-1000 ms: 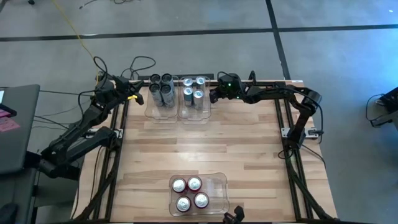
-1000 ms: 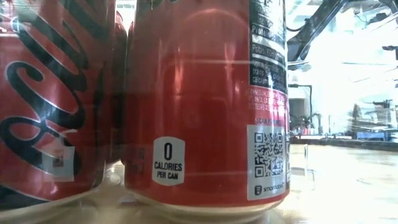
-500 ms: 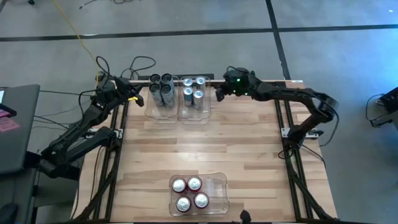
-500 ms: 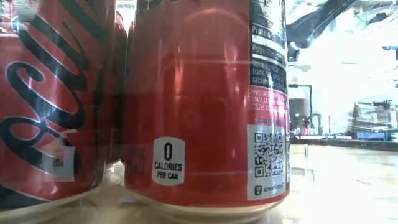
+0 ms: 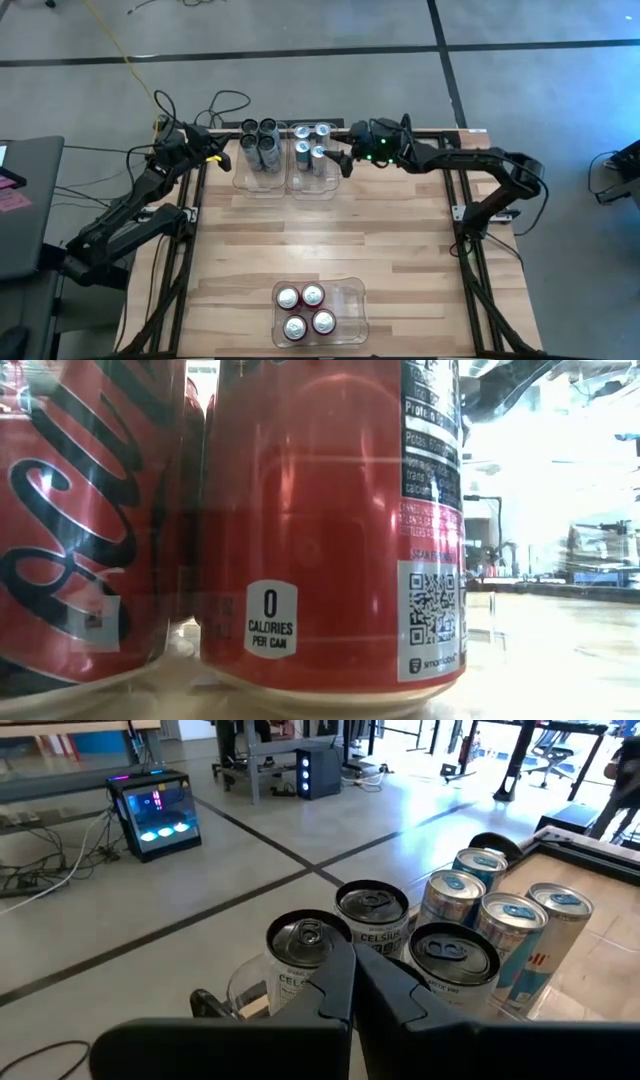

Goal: Sort soda cans
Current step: Adjust the blue soda can in the bottom transparent bin

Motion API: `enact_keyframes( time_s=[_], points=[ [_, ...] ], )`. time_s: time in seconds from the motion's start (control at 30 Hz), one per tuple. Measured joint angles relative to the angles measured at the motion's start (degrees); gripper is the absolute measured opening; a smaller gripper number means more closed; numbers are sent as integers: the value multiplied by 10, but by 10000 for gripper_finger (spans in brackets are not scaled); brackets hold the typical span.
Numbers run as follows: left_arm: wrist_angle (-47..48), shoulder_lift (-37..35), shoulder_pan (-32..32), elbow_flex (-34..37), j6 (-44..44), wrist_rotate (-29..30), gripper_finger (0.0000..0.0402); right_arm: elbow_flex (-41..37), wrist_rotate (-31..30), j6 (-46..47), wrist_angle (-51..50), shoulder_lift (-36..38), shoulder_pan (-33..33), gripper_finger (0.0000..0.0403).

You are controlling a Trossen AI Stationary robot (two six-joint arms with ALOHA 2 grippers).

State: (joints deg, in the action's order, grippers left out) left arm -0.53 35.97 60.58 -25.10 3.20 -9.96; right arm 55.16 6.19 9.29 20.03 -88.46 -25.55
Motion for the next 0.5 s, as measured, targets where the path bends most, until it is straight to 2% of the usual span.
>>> enact_keyframes(
  time_s=[0.07,0.2,0.37,0.5],
  points=[
    [-1,0,0,0,0,0,0,9,0,31,-30,-11,-8,354],
    [-2,0,0,0,-3,-3,0,62,-1,33,-105,-57,-9,394],
    [0,0,-2,0,-8,-5,0,152,-1,-2,-223,-118,2,388],
    [8,0,-2,0,-7,-7,0,194,-3,-12,-264,-146,4,388]
  ],
)
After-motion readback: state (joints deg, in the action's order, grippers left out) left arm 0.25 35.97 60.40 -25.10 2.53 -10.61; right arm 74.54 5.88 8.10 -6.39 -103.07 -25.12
